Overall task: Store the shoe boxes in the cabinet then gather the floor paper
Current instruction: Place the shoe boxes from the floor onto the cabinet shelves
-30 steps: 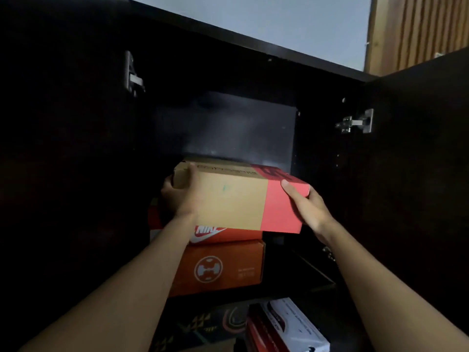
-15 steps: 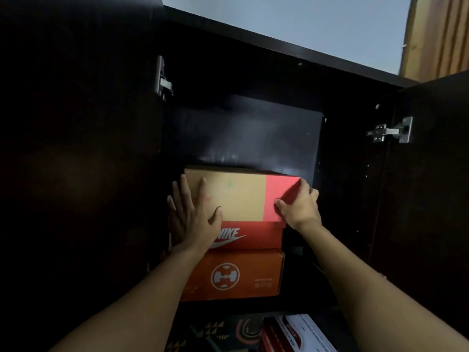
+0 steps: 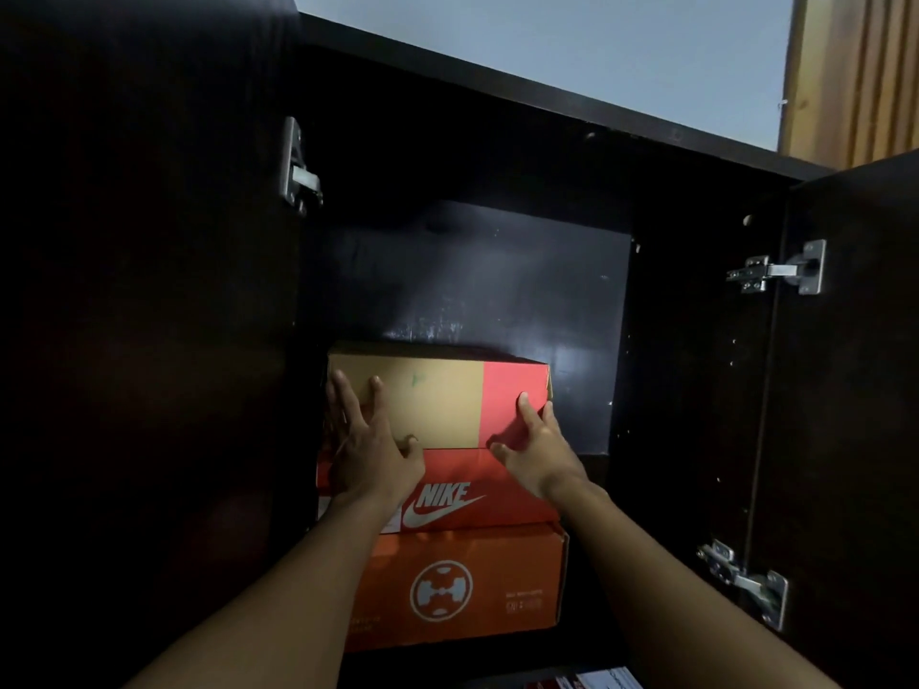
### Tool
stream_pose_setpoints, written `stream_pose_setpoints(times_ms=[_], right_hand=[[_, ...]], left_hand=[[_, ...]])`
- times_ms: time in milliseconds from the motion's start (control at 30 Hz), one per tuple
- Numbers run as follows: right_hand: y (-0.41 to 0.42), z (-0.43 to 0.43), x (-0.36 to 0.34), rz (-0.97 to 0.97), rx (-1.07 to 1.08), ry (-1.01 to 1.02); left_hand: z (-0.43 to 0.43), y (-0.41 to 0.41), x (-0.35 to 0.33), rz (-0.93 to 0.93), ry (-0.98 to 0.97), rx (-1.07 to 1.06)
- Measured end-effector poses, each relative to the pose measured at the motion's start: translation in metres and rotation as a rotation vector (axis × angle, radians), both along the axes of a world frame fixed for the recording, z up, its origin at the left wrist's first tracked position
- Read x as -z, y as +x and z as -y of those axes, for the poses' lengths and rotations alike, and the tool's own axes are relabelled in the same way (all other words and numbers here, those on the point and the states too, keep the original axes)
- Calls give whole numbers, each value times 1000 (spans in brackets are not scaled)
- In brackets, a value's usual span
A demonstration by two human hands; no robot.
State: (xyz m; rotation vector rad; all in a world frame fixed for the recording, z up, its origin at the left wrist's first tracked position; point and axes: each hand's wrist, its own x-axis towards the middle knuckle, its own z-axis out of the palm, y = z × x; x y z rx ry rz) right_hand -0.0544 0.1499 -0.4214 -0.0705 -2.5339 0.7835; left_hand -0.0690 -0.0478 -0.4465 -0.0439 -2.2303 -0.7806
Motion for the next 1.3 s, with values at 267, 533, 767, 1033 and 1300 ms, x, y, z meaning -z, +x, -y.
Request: stream_pose_setpoints(times_ms=[267,533,767,1033,1300], right_hand=[[12,-11,-10,25,-17,-14],[76,-35,0,-71,-28,-196],[189,-89,62,-62,79,-324],[363,-154,175,-23,495,-352],[561,-166,273,3,933,-448]], left_hand=[[2,12,-6,80,-37,15],[-36,45,-23,97,74,353],[-112,88,26,200,-59,805],[-235,186,134,365,-189,1281],[-320,344,233,544,-237,1678]])
